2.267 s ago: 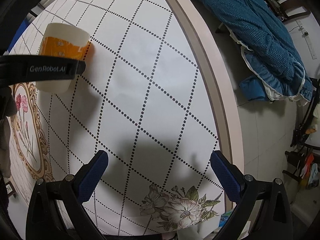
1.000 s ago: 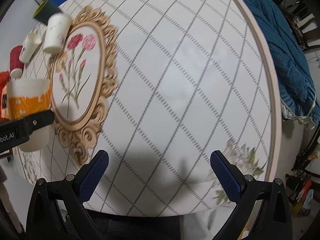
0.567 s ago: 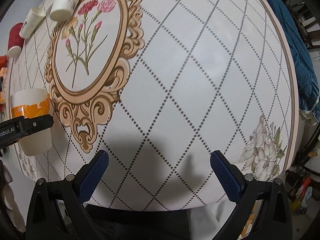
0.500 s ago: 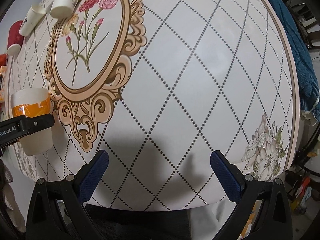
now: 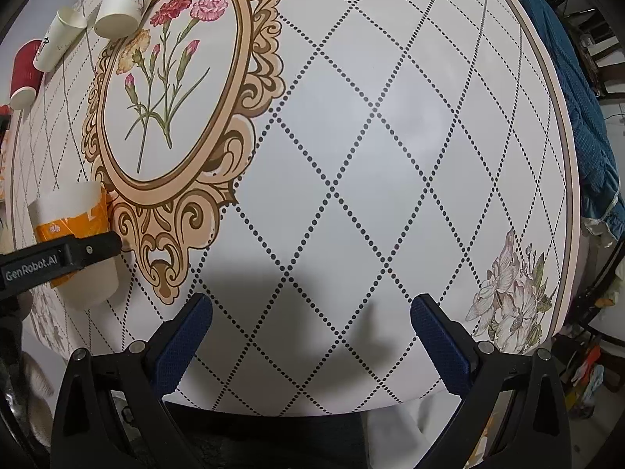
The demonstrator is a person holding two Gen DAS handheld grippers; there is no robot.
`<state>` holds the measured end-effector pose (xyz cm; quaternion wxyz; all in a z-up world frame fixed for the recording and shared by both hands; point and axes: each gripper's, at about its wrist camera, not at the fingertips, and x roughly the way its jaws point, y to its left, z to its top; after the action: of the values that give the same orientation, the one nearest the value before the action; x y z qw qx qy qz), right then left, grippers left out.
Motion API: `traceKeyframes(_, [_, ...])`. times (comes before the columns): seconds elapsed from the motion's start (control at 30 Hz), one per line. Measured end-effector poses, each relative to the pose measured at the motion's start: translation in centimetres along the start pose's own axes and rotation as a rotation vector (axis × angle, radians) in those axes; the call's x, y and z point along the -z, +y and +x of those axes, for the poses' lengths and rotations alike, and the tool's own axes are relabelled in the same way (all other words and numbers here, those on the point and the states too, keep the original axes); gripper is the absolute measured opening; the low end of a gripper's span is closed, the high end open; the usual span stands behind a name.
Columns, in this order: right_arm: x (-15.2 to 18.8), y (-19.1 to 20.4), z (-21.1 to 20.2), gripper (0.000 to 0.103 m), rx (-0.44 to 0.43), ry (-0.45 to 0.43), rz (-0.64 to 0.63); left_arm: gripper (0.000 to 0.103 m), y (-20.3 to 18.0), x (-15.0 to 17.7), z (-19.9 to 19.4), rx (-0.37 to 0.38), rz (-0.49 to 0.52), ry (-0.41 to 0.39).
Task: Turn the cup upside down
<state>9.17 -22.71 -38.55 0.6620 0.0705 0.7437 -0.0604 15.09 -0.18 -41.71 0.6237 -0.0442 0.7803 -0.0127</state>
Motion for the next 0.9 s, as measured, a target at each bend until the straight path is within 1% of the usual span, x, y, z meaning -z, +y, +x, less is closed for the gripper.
traceKeyframes(0.17, [-0.2, 0.2, -0.2, 0.103, -0.003, -0.002, -0.005, 0.083, -0.8, -0.3, -1.0, -0.009, 0.013, -0.018])
traceKeyframes(0.27, [-0.1, 0.2, -0.4, 0.103, -0.004, -0.003, -0.010, 0.083, -1.2, 0.4, -1.6, -0.020, 0.019, -0.037])
traceKeyframes(0.33, [-0.3, 1.0, -1.0, 0.103, -0.007, -0.006, -0.009, 0.083, -1.6, 1.0, -2.6, -0.029, 0.026, -0.057])
traceKeyframes(0.4, [-0.1, 0.9, -1.3, 0.103, -0.013, -0.012, -0.006, 0.083, -1.9, 1.8, -4.3, -0.040, 0.042, -0.091])
traceKeyframes(0.47, [0.1, 1.0, -2.3, 0.103, -0.025, -0.027, -0.006, 0.083, -2.0, 3.1, -6.6, -0.068, 0.058, -0.148])
traceKeyframes(0.53, [0.7, 1.4, -3.8, 0.103, -0.042, -0.050, -0.011, 0.083, -1.8, 5.0, -9.3, -0.100, 0.080, -0.214])
traceKeyframes(0.63, [2.0, 2.4, -6.5, 0.103, -0.067, -0.101, -0.022, 0.083, -1.2, 7.8, -12.4, -0.143, 0.094, -0.284])
traceKeyframes(0.7, [3.1, 3.5, -8.7, 0.103, -0.087, -0.137, -0.025, 0.083, 0.7, 8.0, -14.0, -0.159, 0.099, -0.315])
traceKeyframes(0.8, [5.6, 4.8, -11.5, 0.103, -0.111, -0.188, -0.028, 0.083, 2.7, 9.9, -16.2, -0.168, 0.116, -0.355])
traceKeyframes(0.9, [7.7, 5.7, -14.1, 0.103, -0.128, -0.232, -0.024, 0.083, 3.7, 11.8, -18.2, -0.177, 0.127, -0.398])
